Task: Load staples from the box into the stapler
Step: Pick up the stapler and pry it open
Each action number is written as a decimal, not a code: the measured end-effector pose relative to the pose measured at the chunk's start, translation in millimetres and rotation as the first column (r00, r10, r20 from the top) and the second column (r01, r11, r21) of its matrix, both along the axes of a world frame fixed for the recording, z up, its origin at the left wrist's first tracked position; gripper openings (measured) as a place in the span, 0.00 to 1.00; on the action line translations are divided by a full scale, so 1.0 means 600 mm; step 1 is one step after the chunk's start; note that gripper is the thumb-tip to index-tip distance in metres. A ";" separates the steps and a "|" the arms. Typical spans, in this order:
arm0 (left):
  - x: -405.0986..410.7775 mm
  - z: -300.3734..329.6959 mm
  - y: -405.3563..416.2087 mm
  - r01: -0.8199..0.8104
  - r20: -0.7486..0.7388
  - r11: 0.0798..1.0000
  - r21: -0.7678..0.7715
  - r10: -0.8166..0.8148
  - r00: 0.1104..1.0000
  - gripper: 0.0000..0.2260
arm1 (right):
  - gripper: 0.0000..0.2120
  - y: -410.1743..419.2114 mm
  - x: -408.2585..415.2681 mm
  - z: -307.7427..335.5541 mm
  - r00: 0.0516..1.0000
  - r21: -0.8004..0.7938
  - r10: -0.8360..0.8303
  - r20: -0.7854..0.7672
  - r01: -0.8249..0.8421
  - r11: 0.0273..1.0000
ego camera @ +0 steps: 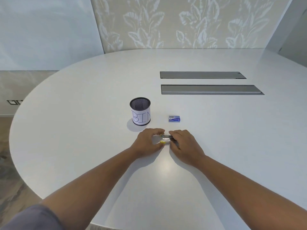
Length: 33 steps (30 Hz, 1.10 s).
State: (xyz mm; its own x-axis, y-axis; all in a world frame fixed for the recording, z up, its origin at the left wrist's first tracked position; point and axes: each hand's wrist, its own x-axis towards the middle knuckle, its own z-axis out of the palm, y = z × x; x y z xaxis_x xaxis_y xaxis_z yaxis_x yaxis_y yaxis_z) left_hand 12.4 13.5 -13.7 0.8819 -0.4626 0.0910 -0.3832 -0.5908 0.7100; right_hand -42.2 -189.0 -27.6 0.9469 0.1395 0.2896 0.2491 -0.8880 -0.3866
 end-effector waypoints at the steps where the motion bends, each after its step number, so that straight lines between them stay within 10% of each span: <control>1: 0.003 0.003 0.002 0.007 -0.061 1.000 -0.028 -0.009 0.998 0.24 | 0.21 0.000 0.000 0.000 1.000 0.001 0.002 0.001 -0.002 1.000; 13: 0.012 0.043 -0.006 -0.059 -0.483 0.827 -0.559 -0.267 0.834 0.26 | 0.23 0.004 0.015 0.023 0.996 0.103 0.045 -0.077 -0.037 0.994; 21: -0.003 0.014 -0.027 -0.093 -0.382 0.908 -0.409 -0.078 0.921 0.07 | 0.22 0.008 0.015 0.003 0.997 0.098 -0.079 0.007 0.078 0.992; 33: -0.009 0.018 -0.038 -0.217 -0.447 0.873 -0.436 -0.001 0.894 0.12 | 0.17 0.008 0.017 -0.011 0.995 -0.061 -0.059 0.080 0.064 0.996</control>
